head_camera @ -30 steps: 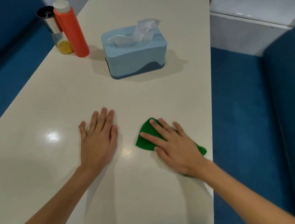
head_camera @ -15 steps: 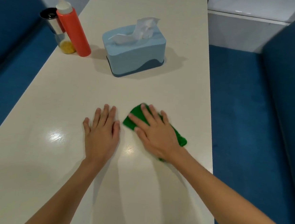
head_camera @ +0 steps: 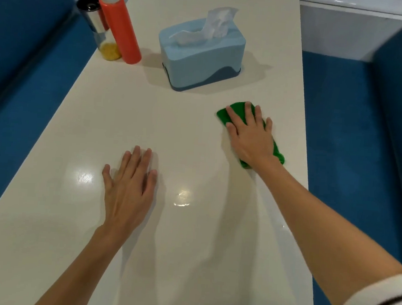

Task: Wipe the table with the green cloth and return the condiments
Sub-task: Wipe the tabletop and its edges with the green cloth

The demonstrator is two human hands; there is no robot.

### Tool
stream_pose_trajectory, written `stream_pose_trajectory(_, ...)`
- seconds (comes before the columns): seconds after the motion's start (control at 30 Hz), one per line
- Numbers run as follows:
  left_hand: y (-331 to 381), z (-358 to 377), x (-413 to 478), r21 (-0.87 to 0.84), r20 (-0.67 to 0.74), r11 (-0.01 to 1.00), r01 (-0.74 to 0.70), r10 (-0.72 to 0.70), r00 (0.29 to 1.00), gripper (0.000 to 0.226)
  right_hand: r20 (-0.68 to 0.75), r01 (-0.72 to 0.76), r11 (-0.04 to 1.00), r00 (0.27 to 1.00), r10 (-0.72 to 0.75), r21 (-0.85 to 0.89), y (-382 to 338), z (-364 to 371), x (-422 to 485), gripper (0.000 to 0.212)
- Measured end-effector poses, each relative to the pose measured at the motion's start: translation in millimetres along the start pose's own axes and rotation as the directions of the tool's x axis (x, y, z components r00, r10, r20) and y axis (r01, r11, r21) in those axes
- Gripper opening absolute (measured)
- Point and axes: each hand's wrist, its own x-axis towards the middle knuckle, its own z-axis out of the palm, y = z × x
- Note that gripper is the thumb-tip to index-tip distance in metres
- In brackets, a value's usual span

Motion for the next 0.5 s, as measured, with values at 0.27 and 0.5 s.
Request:
stream_pose_trajectory(0.27,-54,-14,-23,0.029,-0.062,0.979,0.199,-0.197,0.978,0.053,0.085,0.525,0.851,0.847,-0.524,0.017,-113,27,-85,0.048)
stream_pose_trajectory(0.5,-77,-20,-41,-0.004,-0.035,0.983,0.182,-0.182,0.983,0.052,0.166,0.703,0.711,0.698,-0.697,0.031,-89,13,-66,0.049)
